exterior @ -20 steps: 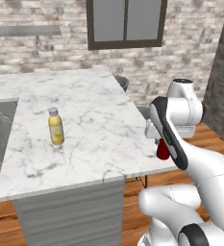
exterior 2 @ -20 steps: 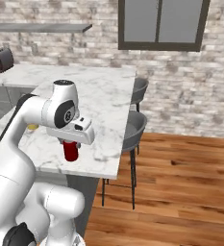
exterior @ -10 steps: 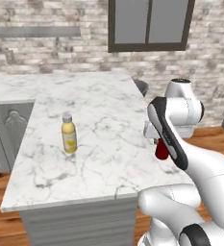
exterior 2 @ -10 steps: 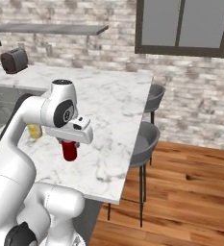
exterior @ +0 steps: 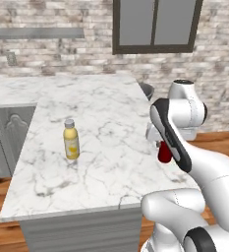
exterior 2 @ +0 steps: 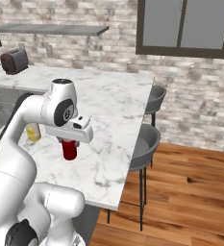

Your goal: Move the drinks to the dining counter.

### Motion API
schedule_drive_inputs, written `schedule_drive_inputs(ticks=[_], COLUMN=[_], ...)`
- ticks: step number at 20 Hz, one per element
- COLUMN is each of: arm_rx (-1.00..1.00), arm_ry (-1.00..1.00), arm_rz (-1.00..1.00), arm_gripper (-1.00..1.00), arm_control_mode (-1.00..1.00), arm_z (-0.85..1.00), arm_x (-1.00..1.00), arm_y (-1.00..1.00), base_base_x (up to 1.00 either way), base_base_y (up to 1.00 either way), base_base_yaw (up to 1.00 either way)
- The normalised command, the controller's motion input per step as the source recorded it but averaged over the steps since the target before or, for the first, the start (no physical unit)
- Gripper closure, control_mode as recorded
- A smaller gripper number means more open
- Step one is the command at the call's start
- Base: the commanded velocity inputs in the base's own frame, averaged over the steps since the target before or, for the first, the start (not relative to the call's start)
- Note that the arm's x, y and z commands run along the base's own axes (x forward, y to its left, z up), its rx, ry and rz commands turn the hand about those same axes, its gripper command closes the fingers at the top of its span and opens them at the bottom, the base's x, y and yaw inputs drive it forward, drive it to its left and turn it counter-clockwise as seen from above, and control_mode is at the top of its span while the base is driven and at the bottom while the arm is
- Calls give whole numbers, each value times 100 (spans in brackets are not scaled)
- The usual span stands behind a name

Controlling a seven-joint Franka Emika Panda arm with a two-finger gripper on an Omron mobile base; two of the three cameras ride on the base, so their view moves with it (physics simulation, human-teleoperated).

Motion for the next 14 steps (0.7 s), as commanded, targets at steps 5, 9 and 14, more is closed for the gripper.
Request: schedule_drive_inputs(ticks=[5,9,14], arm_rx=[0,0,0], arm_ry=[0,0,0], arm_rz=[0,0,0], arm_gripper=[100,100,100], arm_control_mode=[-100,-100,-100], arm_z=[-20,-30,-32], arm_x=[69,69,67], arm_y=[1,11,15], base_base_x=[0,0,0], base_base_y=[0,0,0], base_base_yaw=[0,0,0])
